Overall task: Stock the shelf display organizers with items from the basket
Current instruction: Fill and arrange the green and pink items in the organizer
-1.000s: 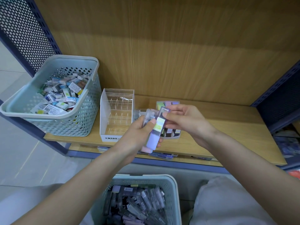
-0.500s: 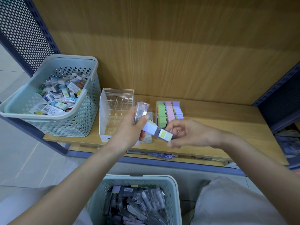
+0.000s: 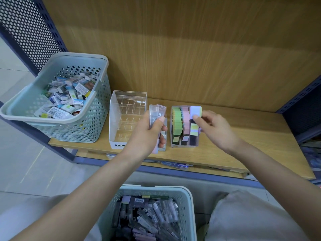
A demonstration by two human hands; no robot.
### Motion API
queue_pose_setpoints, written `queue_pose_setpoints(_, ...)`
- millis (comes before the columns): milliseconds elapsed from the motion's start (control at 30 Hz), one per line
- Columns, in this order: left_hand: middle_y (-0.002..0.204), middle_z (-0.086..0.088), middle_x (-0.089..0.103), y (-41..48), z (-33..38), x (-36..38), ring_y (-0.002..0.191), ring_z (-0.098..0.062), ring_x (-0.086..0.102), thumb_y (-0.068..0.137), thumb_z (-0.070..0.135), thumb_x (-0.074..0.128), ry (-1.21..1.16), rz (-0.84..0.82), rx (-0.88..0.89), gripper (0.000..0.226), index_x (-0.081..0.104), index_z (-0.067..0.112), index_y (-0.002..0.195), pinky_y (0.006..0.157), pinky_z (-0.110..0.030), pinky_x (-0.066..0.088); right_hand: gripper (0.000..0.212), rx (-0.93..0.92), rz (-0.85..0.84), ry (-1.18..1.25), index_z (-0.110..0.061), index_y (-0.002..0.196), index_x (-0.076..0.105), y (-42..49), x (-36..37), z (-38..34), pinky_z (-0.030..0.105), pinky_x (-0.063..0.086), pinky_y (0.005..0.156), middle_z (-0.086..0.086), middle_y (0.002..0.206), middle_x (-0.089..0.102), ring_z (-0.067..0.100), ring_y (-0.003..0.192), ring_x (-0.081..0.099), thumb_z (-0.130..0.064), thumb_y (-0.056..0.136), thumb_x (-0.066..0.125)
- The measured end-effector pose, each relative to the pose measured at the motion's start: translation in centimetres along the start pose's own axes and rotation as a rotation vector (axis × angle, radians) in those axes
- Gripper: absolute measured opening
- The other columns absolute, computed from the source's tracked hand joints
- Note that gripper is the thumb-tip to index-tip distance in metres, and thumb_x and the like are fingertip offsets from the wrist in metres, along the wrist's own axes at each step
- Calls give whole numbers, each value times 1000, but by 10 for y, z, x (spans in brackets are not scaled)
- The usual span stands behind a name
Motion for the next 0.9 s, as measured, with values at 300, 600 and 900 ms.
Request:
queue_pose_setpoints(300,78,3,52,1,2,1,51,-11,48,100,22,39,1,11,1,13,48,27,93,46,-20,43,9,-5,9,-205,-25,91,56,15,13,34,31,50,76,-5,87,66,17,82,65,-16,90,57)
queue_pose_setpoints(600,76,3,53,1,0,2,48,-9,48,100,20,40,-5,21,-13,15,48,26,89,44,-18,42,12,-179,-30,-396,-15,104,60,20,24,20,37,49,77,-1,101,61,22,85,60,-14,92,57)
queue_pose_setpoints(900,77,3,53,-1,-1,1,49,-8,49,100,22,40,15,18,-18,14,47,28,89,46,-18,43,17,-179,14,-411,-12,111,57,22,12,27,37,47,78,-2,103,52,25,88,58,-13,94,52)
Point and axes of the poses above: each hand's wrist, its own y-axis towards the middle knuckle, its own x-axis out of the palm, z = x × y, the point moved 8 cm from there along y, towards the middle knuckle
